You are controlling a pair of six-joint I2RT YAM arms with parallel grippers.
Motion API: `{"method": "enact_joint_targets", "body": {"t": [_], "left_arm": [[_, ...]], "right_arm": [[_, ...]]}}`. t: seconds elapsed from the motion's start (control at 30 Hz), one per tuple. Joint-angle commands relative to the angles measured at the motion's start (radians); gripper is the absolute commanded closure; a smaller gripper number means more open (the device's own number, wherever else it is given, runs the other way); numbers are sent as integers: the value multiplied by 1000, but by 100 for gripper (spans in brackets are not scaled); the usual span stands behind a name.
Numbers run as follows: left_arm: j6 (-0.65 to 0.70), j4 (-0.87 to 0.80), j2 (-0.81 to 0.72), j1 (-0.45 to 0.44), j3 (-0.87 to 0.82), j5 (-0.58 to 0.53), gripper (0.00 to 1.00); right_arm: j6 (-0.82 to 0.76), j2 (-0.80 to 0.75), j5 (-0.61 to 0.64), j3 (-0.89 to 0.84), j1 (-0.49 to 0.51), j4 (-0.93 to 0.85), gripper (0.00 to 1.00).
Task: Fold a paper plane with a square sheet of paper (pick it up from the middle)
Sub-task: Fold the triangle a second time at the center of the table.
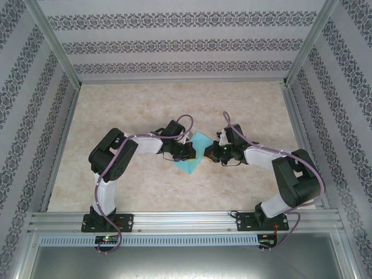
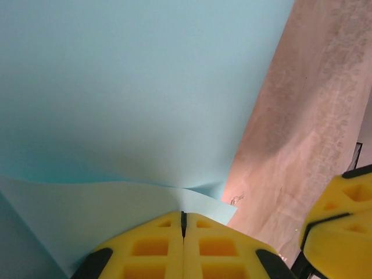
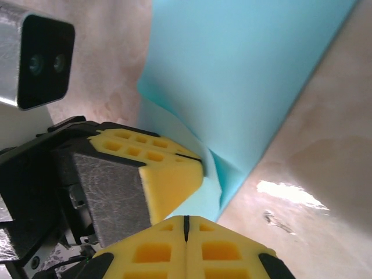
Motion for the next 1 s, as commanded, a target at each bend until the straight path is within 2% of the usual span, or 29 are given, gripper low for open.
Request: {"method": "enact_joint_targets", "body": {"t": [0.0, 0.27, 0.7, 0.83, 0.97], "left_arm": [[9, -14, -9, -12, -21, -22, 94], [13, -20, -20, -10, -19, -28, 95], [2, -19, -62, -6, -9, -8, 95], [23, -57, -93, 0, 8, -10, 94], [100, -165, -94, 17, 51, -44, 94]], "right_arm": [[32, 39, -19, 19, 21, 53, 97], [14, 143, -5, 69, 44, 57, 98], [-100, 236, 91, 118, 49, -94, 98], [-132, 243, 121, 126, 49, -142, 98], [-156, 240, 143, 134, 50, -180, 98]]}}
